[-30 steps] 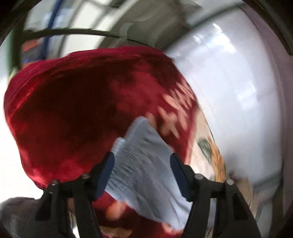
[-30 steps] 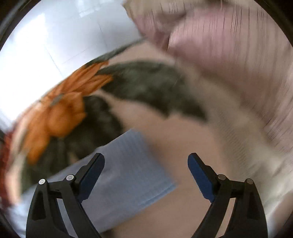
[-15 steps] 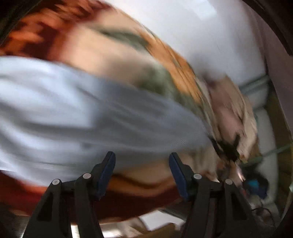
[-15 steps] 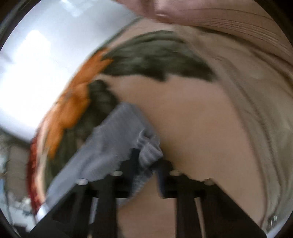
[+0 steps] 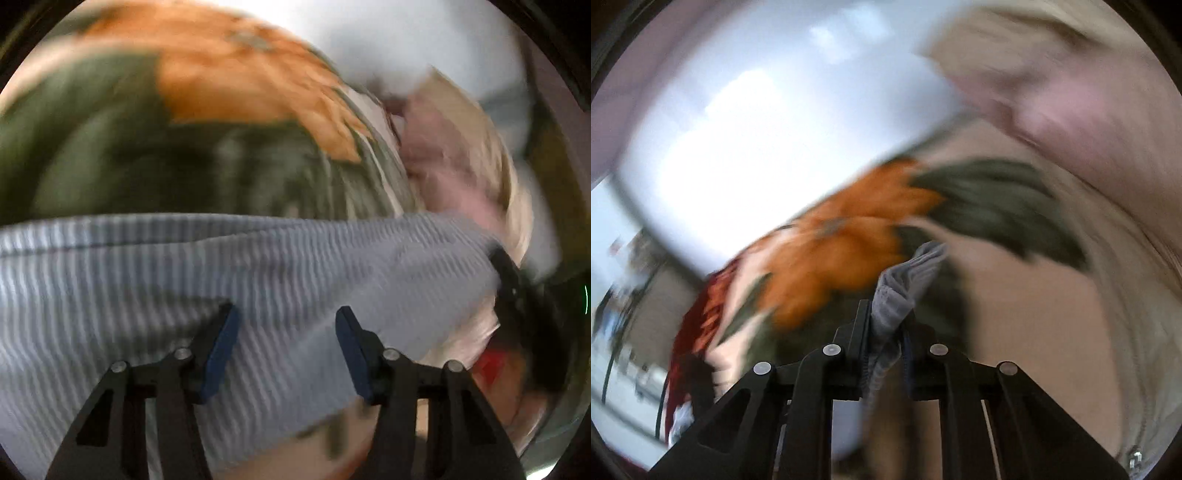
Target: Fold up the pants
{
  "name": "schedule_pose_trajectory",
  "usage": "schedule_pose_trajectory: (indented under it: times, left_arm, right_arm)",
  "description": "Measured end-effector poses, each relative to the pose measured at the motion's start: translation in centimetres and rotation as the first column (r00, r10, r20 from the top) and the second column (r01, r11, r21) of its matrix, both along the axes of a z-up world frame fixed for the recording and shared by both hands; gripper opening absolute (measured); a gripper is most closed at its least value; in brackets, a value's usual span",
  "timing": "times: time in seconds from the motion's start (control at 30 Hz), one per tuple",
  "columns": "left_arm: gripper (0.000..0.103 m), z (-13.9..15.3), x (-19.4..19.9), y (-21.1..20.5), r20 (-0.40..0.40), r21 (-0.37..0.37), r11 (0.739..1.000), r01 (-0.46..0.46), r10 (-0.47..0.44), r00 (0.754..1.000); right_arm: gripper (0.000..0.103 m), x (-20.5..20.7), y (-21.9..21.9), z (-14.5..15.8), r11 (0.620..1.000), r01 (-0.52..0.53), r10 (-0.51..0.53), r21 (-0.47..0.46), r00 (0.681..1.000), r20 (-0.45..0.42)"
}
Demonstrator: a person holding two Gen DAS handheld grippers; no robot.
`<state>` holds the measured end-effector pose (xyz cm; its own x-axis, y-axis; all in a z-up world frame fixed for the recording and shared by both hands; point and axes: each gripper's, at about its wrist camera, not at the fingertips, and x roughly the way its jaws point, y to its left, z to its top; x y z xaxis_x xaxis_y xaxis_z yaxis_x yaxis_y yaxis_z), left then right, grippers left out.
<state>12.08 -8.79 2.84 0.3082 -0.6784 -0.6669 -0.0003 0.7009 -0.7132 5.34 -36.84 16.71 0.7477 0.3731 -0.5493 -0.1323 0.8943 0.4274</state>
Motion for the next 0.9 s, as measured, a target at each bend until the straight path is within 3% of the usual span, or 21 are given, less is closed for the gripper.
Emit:
schedule_pose_trajectory:
  times: [0.07, 0.1, 0.23, 0.3, 0.4, 0.5, 0.57, 0.6, 0.63, 0.7, 0.73, 0.77, 0.8, 0.87, 0.9]
  left_arm:
    - [0.059, 1.2, -0.1, 3.2, -0.022, -0.200, 0.978, -0.059, 0.056, 0.998]
    - [0.062, 1.8, -0.2, 4.7, -0.019, -0.250, 0.965, -0.075, 0.072, 0.997]
    - [0.062, 4.3, -1.6, 10.2, -0.032, -0.336, 0.941, -0.038, 0.029, 0.999]
    - [0.062, 6.0, -3.3, 14.3, 0.001, -0.339, 0.941, -0.008, 0.009, 1.000]
    - [0.062, 8.0, -6.5, 21.5, 0.062, -0.280, 0.958, -0.055, 0.075, 0.995]
    - [0.061, 7.8, -10.1, 30.3, 0.040, -0.321, 0.930, -0.178, 0.201, 0.979]
    - [0.061, 7.1, -12.6, 34.2, 0.011, -0.320, 0.907, -0.273, 0.292, 0.956]
    - [0.061, 6.6, -14.6, 36.6, 0.004, -0.341, 0.875, -0.343, 0.367, 0.930]
    - [0.061, 5.9, -16.9, 39.0, -0.007, -0.381, 0.826, -0.415, 0.446, 0.895]
    - [0.061, 4.6, -21.1, 44.0, -0.054, -0.419, 0.728, -0.542, 0.576, 0.815]
    - [0.064, 4.4, -22.5, 45.9, -0.052, -0.409, 0.704, -0.581, 0.618, 0.784]
    - [0.065, 4.4, -24.0, 48.2, -0.035, -0.371, 0.694, -0.617, 0.653, 0.756]
    - [0.065, 4.6, -25.7, 50.8, -0.008, -0.261, 0.692, -0.674, 0.696, 0.718]
    - [0.064, 5.0, -28.3, 53.4, 0.036, -0.088, 0.646, -0.758, 0.763, 0.645]
    - [0.064, 5.7, -29.7, 54.4, 0.069, 0.010, 0.606, -0.796, 0.793, 0.605]
  right_arm:
    - [0.015, -1.3, 6.5, 3.5, 0.986, -0.124, 0.134, -0.114, 0.987, 0.084]
    - [0.015, -1.7, 9.1, 4.5, 0.975, -0.164, 0.180, -0.149, 0.979, 0.099]
    - [0.015, -2.8, 22.4, 7.5, 0.902, -0.338, 0.378, -0.268, 0.919, 0.111]
    - [0.015, -3.3, 28.1, 7.8, 0.867, -0.400, 0.445, -0.297, 0.890, 0.098]
    - [0.015, -4.2, 36.5, 7.4, 0.818, -0.496, 0.535, -0.292, 0.842, 0.069]
    - [0.015, -5.9, 43.9, 6.4, 0.789, -0.561, 0.592, -0.251, 0.803, 0.066]
    - [0.015, -6.9, 47.8, 5.0, 0.777, -0.614, 0.625, -0.140, 0.779, 0.051]
    - [0.015, -7.5, 49.5, 4.2, 0.762, -0.642, 0.647, -0.087, 0.762, 0.039]
    - [0.015, -8.3, 51.5, 3.3, 0.744, -0.666, 0.668, -0.054, 0.743, 0.037]
    - [0.015, -10.2, 55.2, 1.7, 0.713, -0.698, 0.701, -0.065, 0.712, 0.034]
    - [0.015, -11.2, 57.4, 0.6, 0.694, -0.715, 0.718, -0.086, 0.695, 0.016]
    - [0.015, -11.7, 59.0, -0.4, 0.679, -0.729, 0.731, -0.094, 0.682, -0.010]
    - [0.015, -12.1, 60.7, -1.7, 0.663, -0.743, 0.743, -0.094, 0.668, -0.044]
    - [0.015, -13.2, 63.2, -4.7, 0.653, -0.752, 0.746, -0.090, 0.659, -0.100]
    - [0.015, -13.4, 63.9, -5.7, 0.652, -0.754, 0.745, -0.085, 0.657, -0.118]
